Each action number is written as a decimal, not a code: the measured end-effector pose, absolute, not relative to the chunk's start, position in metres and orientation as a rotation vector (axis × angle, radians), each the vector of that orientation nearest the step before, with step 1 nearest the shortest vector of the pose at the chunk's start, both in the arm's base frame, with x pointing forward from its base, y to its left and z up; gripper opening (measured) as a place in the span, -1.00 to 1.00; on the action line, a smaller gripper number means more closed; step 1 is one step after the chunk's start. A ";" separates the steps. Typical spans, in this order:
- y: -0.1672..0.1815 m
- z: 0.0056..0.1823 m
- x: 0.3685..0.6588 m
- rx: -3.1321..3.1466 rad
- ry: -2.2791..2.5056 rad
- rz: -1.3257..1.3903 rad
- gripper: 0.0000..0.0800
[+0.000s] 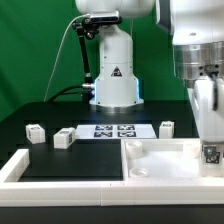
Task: Assemble one leg
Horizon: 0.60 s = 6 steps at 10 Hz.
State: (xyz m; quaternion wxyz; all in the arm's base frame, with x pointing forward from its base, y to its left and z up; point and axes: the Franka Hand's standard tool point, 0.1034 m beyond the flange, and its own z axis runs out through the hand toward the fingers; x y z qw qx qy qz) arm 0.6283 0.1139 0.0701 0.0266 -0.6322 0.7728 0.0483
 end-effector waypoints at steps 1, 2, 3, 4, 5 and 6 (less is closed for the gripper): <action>0.115 0.069 0.628 -1.954 2.388 0.152 -0.27; 0.115 0.068 0.627 -1.988 2.359 0.151 -0.04; 0.115 0.068 0.627 -2.015 2.334 0.151 0.31; 0.116 0.068 0.627 -2.032 2.319 0.150 0.53; 0.115 0.068 0.628 -2.134 2.219 0.145 0.61; 0.115 0.068 0.628 -2.228 2.119 0.141 0.61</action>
Offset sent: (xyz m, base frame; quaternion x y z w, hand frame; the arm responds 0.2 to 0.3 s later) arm 0.0000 0.0000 0.0000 0.0000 0.0000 0.0000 1.0000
